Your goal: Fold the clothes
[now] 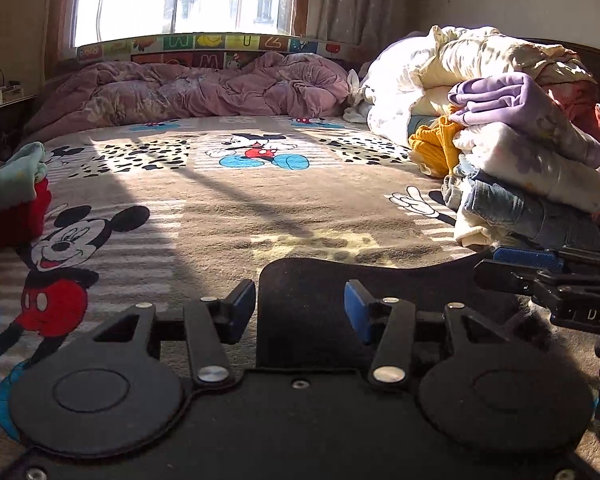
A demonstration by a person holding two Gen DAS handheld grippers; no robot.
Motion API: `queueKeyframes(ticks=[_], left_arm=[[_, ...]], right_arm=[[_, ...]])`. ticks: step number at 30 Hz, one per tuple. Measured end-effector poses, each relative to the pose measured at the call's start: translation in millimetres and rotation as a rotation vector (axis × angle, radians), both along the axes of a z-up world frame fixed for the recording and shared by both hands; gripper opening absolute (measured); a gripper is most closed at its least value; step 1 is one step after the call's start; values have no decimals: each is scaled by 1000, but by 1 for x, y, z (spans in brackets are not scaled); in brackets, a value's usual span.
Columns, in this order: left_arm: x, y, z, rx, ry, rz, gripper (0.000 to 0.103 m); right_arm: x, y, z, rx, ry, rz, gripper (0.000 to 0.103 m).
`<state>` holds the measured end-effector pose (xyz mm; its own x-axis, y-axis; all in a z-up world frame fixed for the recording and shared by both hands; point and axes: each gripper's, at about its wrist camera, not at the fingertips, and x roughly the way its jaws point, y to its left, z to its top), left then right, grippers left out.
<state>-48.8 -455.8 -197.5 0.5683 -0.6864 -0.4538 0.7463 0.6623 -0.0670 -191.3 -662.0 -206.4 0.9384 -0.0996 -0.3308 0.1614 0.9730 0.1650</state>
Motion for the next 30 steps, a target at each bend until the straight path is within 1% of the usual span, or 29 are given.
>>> queueKeyframes(ticks=[1, 2, 3, 4, 6, 7, 9, 10, 11, 12, 13, 15, 16, 17, 18, 19, 21, 23, 25, 27, 29, 30], left_arm=[[0, -3, -6, 15, 12, -19, 48], [0, -11, -17, 86, 27, -27, 49], [0, -17, -26, 148, 26, -26, 51], [-2, -18, -28, 161, 10, -25, 51], [-6, -22, -32, 185, -22, -24, 51], [-6, -23, -34, 189, -31, -21, 53], [-1, -20, -37, 176, -15, -14, 56], [1, -19, -37, 169, -1, -11, 59], [5, -16, -37, 158, 25, -5, 62], [11, -12, -36, 136, 65, 0, 68], [16, -7, -36, 108, 108, -1, 68], [28, 11, -30, 19, 219, 9, 70], [34, 22, -27, -40, 281, 35, 70], [39, 32, -27, -95, 337, 64, 70], [42, 39, -28, -138, 386, 77, 70], [45, 45, -30, -180, 434, 91, 70], [51, 59, -33, -266, 531, 117, 70], [56, 69, -36, -339, 615, 135, 70], [54, 66, -35, -349, 639, 127, 70], [52, 61, -34, -334, 635, 128, 69], [49, 53, -34, -324, 643, 133, 69], [48, 49, -34, -319, 649, 137, 68]], right_arm=[[3, -4, -3, 14, 40, -15, 42], [7, -6, -9, 10, 96, -33, 42], [12, -6, -17, -23, 167, -52, 37], [14, -6, -22, -39, 197, -54, 34], [15, -7, -25, -33, 200, -46, 34], [14, -6, -26, -37, 199, -44, 34], [11, -7, -28, -27, 193, -41, 34], [10, -7, -28, -27, 190, -39, 34], [9, -5, -28, -33, 185, -37, 34], [8, -4, -26, -37, 178, -35, 35], [5, -4, -24, -34, 166, -36, 35], [-5, -5, -18, -18, 130, -50, 37], [-12, -6, -16, -12, 112, -68, 40], [-18, -8, -15, -5, 102, -100, 47], [-25, -11, -15, 10, 100, -151, 70], [-31, -15, -17, 44, 100, -188, 82], [-39, -32, -23, 199, 97, -191, 81], [-45, -44, -26, 316, 64, -187, 80], [-46, -53, -31, 443, 48, -172, 79], [-38, -57, -40, 542, 80, -172, 79], [-28, -53, -45, 570, 99, -189, 78], [-23, -50, -47, 579, 108, -192, 76]])
